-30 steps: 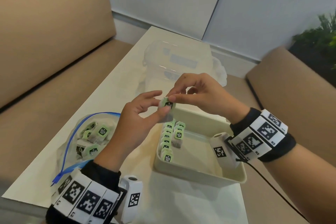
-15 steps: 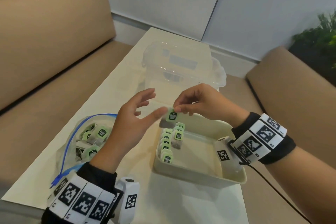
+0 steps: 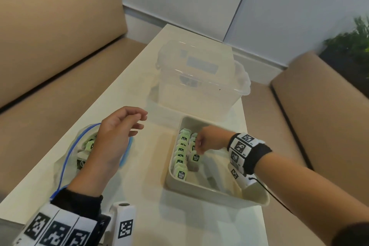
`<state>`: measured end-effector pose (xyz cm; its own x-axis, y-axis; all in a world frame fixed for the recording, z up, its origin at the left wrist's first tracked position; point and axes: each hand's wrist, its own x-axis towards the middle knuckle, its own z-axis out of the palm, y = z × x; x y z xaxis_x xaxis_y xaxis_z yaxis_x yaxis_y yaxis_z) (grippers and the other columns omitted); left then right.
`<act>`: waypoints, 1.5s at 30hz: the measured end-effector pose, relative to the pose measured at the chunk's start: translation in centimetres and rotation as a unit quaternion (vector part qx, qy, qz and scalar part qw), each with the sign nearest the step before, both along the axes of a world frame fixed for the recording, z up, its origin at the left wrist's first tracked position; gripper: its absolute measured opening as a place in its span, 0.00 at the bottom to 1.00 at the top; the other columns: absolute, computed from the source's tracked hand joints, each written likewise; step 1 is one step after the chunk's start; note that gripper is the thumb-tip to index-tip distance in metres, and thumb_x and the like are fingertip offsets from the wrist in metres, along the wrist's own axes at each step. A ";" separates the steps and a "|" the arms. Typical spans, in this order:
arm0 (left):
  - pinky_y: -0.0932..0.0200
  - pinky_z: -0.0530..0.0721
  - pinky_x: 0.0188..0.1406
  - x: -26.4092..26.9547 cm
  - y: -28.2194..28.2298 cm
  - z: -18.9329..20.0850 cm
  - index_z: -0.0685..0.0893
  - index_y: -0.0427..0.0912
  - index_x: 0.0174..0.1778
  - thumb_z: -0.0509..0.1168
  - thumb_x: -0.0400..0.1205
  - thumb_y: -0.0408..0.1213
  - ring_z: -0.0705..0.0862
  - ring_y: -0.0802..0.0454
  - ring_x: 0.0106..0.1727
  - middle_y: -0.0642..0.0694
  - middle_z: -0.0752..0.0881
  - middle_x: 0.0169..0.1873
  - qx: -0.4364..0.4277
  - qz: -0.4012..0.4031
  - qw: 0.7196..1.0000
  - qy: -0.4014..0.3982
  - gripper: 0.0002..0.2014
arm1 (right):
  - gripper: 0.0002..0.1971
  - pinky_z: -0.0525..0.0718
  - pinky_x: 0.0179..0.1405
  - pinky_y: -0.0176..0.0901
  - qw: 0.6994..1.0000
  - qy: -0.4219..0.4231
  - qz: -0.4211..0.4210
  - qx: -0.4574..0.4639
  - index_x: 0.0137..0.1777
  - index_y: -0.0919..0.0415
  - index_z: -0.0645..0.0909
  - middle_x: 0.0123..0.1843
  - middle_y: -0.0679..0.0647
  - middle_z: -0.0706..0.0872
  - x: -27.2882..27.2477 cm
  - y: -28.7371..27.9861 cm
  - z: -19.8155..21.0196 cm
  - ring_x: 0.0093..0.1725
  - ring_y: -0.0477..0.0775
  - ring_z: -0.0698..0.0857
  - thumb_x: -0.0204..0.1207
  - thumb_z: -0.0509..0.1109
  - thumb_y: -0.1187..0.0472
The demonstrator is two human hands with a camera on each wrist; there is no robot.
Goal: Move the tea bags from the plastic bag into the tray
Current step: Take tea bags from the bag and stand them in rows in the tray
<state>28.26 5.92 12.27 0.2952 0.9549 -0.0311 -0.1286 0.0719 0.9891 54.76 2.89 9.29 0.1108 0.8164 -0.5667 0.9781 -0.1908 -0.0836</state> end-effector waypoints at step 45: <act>0.53 0.77 0.46 -12.3 -1.3 -4.5 0.65 0.58 0.78 0.51 0.82 0.31 0.79 0.43 0.50 0.47 0.81 0.56 0.061 -0.010 0.907 0.417 0.28 | 0.21 0.77 0.66 0.51 0.954 -0.017 0.294 0.051 0.66 0.60 0.76 0.57 0.58 0.84 -27.0 6.9 -1.1 0.59 0.58 0.82 0.78 0.66 0.49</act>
